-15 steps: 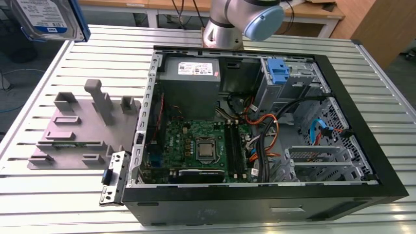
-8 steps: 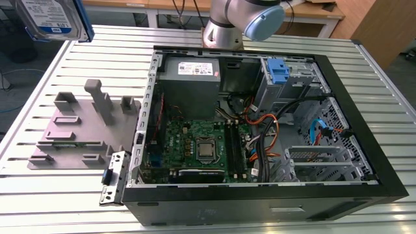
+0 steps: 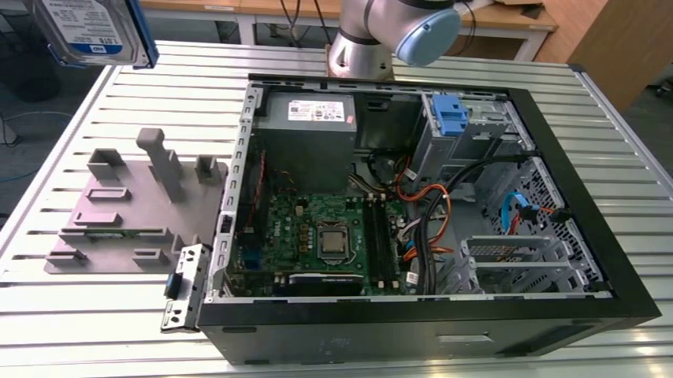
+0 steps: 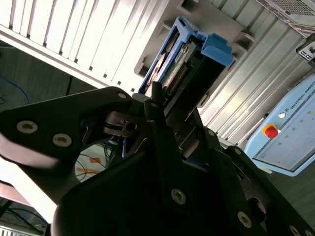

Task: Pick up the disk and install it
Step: 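Pick up the disk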

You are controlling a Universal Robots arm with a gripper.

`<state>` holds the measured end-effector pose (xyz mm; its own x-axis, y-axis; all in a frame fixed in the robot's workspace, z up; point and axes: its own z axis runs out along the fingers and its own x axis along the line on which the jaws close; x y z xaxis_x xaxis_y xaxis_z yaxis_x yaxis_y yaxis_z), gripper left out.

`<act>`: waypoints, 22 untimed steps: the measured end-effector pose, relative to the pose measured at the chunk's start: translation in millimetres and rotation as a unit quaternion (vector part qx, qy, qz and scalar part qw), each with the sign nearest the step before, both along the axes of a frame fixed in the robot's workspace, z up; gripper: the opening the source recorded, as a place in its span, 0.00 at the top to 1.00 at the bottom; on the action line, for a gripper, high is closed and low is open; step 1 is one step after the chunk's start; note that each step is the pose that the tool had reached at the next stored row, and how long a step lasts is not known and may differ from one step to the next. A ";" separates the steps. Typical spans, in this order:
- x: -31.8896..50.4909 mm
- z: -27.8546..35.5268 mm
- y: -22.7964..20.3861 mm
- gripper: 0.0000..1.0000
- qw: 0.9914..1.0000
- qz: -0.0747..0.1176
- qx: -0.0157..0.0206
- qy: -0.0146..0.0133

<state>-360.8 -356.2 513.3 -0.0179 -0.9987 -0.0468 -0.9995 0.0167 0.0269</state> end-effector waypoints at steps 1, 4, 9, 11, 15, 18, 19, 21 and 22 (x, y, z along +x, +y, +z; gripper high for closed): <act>0.0 0.0 0.0 0.65 1.000 0.000 0.000 0.000; 0.5 0.9 0.0 0.65 1.000 0.000 0.000 0.000; 1.5 1.0 0.0 0.65 1.000 0.000 0.000 0.000; 2.4 0.9 0.0 0.65 1.000 0.000 0.000 0.000; 4.8 0.9 0.0 0.65 1.000 0.000 0.000 0.000; 6.8 0.9 -0.1 0.65 1.000 0.000 0.000 0.000; 7.6 1.0 0.0 0.65 1.000 0.000 0.000 0.000; 8.7 0.9 0.0 0.65 1.000 0.000 0.000 0.000; 9.3 0.9 0.0 0.65 1.000 0.000 0.000 0.000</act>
<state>-351.6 -356.3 514.2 -0.0178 -0.9987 -0.0468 -0.9995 0.0166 0.0268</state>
